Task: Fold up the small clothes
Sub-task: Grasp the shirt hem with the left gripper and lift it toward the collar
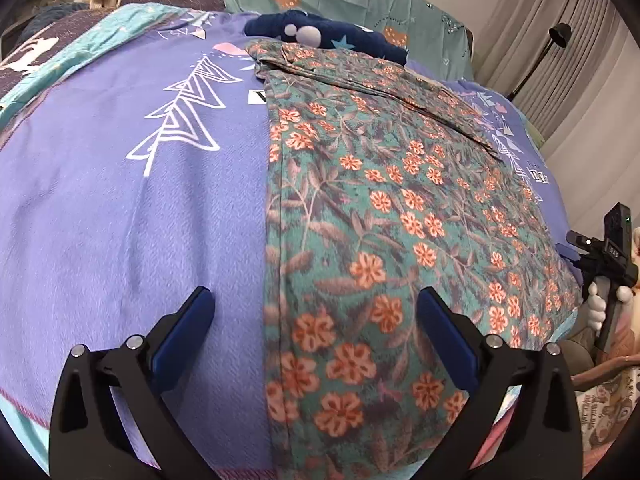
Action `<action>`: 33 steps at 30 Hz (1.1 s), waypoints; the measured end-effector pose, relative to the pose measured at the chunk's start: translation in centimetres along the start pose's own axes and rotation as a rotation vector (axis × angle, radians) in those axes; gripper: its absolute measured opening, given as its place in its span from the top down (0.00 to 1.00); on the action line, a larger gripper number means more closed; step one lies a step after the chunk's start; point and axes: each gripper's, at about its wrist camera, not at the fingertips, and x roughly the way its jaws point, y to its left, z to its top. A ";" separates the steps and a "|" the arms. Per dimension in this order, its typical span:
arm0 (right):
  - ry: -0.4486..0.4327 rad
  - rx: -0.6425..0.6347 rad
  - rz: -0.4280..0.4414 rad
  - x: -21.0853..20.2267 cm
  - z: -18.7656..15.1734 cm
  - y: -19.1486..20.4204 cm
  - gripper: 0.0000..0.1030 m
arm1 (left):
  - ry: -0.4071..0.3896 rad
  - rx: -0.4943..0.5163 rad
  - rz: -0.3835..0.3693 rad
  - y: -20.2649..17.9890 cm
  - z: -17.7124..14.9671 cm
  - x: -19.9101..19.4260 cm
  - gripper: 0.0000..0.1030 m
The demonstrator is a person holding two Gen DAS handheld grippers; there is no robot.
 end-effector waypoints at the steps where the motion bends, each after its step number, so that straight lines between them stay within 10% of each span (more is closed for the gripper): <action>1: 0.002 -0.005 -0.002 -0.1 -0.1 0.0 0.11 | -0.002 0.005 0.007 -0.2 -0.2 -0.1 0.01; 6: 0.019 -0.023 0.005 -1.4 -1.4 -0.4 0.11 | -0.017 -0.010 -0.032 -0.4 -1.8 -1.5 0.01; 12: 0.074 -0.051 0.057 -3.8 -4.2 -1.3 0.26 | -0.013 0.057 -0.106 -1.8 -3.8 -3.3 0.27; 23: 0.160 -0.059 0.166 -1.7 -4.1 1.2 0.36 | -0.012 0.064 -0.099 -2.6 -3.6 -2.6 0.30; 26: 0.169 -0.075 0.162 -2.8 -4.5 0.7 0.40 | -0.026 0.045 -0.095 -1.9 -4.0 -3.1 0.47; 28: 0.166 -0.064 0.171 -3.0 -4.8 0.2 0.45 | -0.032 -0.025 -0.107 -0.6 -3.3 -2.8 0.95; 30: 0.156 -0.024 0.181 -2.3 -4.5 -0.4 0.53 | -0.028 -0.110 -0.137 0.5 -2.5 -2.4 0.97; 32: 0.155 0.011 0.186 -1.5 -4.0 -0.4 0.92 | -0.078 -0.117 -0.144 0.1 -1.6 -3.2 0.97; 33: 0.143 0.034 0.197 -1.5 -3.7 -0.4 0.93 | -0.109 -0.110 -0.155 -0.3 -1.1 -3.9 0.97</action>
